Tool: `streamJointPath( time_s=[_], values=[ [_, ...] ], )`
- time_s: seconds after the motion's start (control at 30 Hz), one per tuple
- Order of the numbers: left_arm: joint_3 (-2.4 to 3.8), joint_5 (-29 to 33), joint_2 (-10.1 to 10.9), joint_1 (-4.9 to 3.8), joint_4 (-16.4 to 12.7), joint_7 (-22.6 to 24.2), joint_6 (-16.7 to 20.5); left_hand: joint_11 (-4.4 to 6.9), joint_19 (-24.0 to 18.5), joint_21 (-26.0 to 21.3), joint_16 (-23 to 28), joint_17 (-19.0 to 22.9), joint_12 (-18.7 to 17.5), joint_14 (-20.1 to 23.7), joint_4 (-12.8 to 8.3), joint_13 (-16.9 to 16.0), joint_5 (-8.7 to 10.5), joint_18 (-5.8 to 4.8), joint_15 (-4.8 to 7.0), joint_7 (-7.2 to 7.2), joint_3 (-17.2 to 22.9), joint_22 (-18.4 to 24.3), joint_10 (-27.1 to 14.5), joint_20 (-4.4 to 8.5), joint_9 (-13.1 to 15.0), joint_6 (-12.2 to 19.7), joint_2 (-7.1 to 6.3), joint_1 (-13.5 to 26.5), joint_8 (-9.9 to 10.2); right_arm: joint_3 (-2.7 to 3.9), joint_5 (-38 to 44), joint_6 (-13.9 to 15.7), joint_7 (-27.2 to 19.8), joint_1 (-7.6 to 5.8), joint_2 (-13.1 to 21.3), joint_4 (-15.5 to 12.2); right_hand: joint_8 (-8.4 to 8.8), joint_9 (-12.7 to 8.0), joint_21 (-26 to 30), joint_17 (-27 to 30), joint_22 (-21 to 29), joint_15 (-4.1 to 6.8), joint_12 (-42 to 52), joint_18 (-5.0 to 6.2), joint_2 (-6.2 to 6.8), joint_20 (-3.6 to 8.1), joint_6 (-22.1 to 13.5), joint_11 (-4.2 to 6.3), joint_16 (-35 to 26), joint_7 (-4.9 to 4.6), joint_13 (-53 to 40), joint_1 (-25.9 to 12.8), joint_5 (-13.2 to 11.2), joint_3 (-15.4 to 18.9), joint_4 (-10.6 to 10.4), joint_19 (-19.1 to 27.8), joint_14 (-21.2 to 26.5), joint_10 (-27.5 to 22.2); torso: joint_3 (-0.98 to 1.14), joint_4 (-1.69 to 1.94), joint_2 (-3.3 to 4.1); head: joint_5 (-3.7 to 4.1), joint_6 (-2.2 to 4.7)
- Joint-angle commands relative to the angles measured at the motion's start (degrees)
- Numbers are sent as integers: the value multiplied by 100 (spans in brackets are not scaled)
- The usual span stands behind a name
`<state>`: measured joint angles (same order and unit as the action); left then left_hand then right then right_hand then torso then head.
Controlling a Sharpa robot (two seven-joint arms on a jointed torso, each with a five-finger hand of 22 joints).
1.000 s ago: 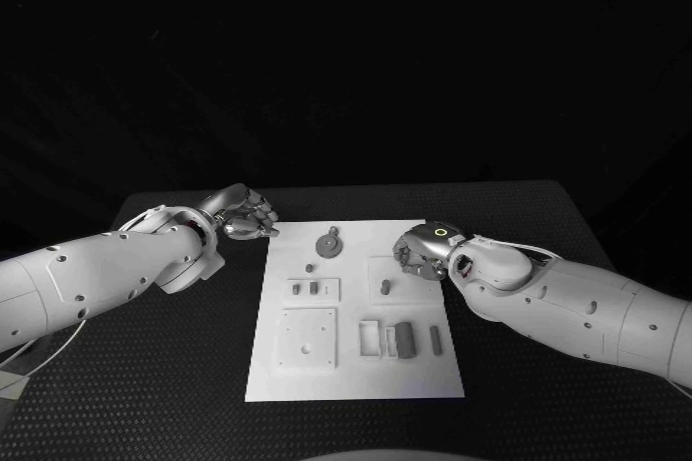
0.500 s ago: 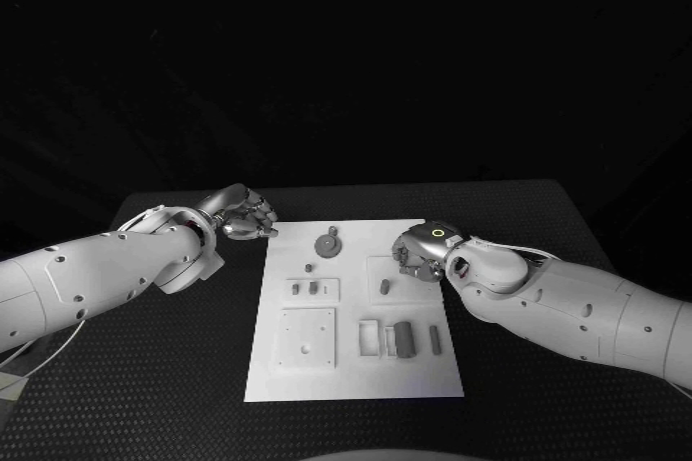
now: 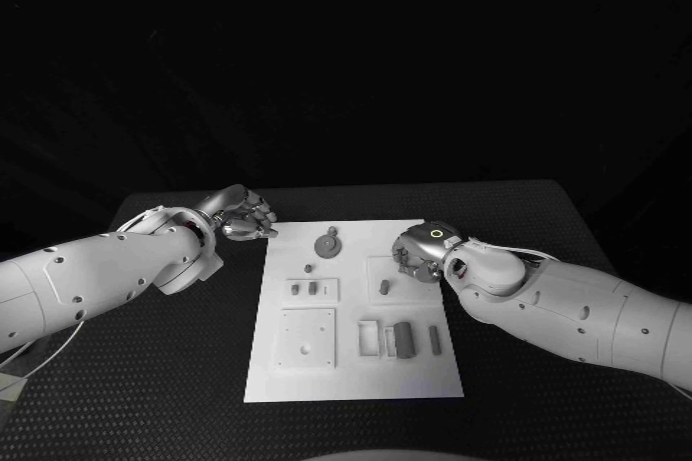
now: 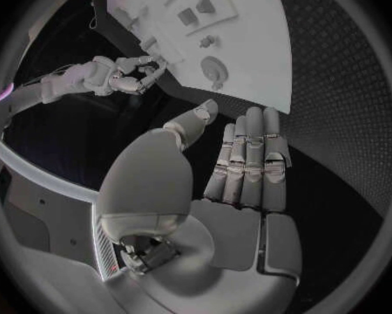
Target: Assemble the parts on the task board
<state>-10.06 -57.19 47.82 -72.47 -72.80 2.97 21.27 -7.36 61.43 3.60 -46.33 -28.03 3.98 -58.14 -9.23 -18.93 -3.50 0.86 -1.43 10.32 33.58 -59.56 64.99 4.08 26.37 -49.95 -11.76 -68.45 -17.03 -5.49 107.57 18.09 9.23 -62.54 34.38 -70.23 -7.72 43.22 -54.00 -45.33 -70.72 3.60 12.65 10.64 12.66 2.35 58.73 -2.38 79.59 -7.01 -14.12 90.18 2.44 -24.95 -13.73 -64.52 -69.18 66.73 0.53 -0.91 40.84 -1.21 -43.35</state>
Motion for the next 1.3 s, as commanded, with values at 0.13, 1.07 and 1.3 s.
streamJointPath(
  time_s=[0.13,1.07,1.3],
  values=[
    [5,-2,-4,-7,-15,15,-42,3,25,16,21,-12,-3,-38,28,5,15,8,2,-9,-8,10,-32,7,-6,33,-44,17,-36,-84,136,-543,134,116,24,32,-42,33,-52,-11,-11,73,30,436,-3,-12,87,39,7,19,-33,-107,23,-139,102,-52,-27,749,-1,-1,-2,3,-7],
    [5,-26,-8,-7,3,-10,-44,4,61,24,23,-43,-3,-75,24,6,11,14,9,-4,-18,41,-43,15,-10,47,-44,-11,-39,-80,129,-179,255,118,101,-109,-40,203,-121,-133,-22,96,-29,436,-407,6,136,60,-105,29,-285,-2203,12,-1543,2636,-211,-176,811,-2,1,-2,10,5],
    [5,-26,-9,-7,2,-9,-43,4,67,25,24,-49,-4,-80,25,6,11,15,10,-3,-21,47,-46,16,-11,50,-45,-14,-39,-61,130,-112,293,117,131,-160,-44,236,-121,-151,-12,99,-33,436,-504,18,141,65,-123,31,-328,-2430,20,-1628,2917,-240,-198,820,-3,0,-1,7,7]
  ],
)
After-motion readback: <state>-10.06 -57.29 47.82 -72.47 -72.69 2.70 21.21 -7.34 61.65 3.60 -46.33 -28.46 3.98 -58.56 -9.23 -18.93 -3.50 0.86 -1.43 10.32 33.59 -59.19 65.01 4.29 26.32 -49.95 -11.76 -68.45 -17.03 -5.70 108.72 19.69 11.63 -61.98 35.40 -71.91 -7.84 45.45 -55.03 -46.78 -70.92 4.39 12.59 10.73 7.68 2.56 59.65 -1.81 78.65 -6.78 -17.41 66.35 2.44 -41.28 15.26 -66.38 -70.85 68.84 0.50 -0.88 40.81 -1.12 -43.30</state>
